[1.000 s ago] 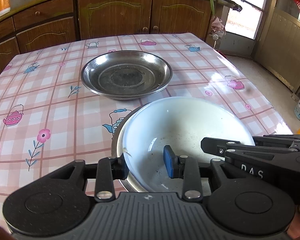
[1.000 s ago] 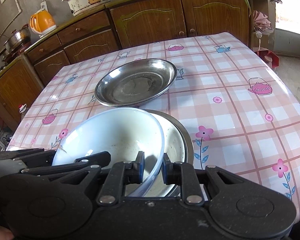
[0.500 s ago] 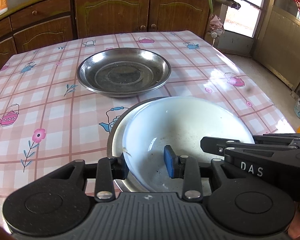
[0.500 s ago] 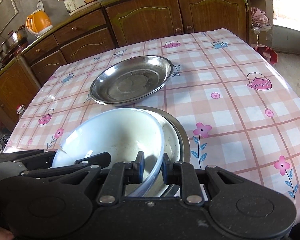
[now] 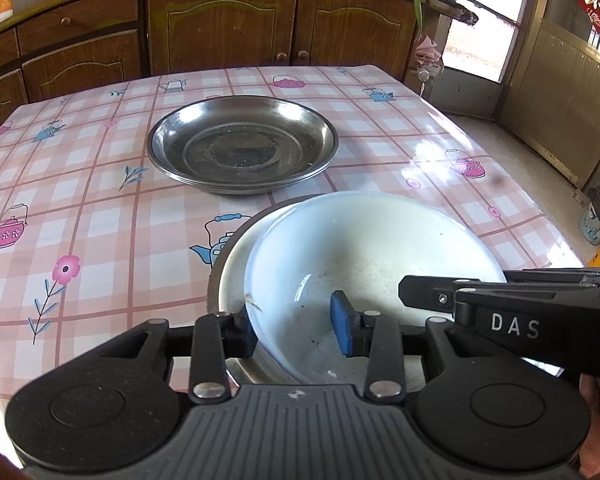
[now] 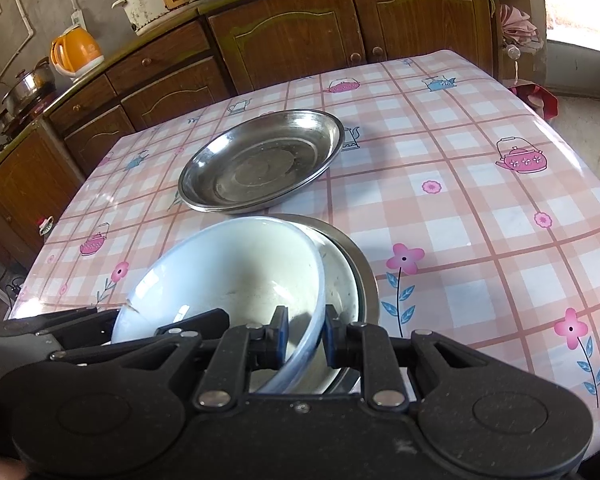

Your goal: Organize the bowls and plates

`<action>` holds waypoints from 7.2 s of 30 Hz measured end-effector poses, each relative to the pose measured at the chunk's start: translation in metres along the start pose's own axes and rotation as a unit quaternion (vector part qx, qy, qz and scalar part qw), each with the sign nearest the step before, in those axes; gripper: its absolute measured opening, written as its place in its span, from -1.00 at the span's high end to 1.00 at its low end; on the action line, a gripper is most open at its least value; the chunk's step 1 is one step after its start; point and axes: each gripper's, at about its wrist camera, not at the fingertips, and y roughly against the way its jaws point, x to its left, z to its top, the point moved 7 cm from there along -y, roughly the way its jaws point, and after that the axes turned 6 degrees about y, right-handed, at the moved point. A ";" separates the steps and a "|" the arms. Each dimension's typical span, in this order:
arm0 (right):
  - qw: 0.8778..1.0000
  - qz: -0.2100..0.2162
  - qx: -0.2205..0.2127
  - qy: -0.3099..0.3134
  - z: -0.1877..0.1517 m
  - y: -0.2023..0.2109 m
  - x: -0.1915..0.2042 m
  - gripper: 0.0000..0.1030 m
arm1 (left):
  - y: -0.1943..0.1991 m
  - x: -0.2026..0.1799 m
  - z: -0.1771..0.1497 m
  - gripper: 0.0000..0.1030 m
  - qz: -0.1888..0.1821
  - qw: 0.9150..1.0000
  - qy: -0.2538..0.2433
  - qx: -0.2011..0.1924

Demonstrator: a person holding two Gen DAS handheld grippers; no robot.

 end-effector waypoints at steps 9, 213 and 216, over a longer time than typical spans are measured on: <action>0.999 0.020 0.013 -0.024 0.002 0.002 -0.004 0.50 | 0.000 0.003 -0.001 0.24 -0.005 1.000 0.003 -0.005; 0.990 0.131 -0.050 0.035 0.000 0.071 0.064 -0.19 | 0.085 0.040 0.011 -0.23 -0.051 0.994 0.086 -0.052; 0.990 0.130 -0.051 0.035 0.002 0.072 0.064 -0.19 | 0.085 0.039 0.012 -0.23 -0.050 0.994 0.086 -0.053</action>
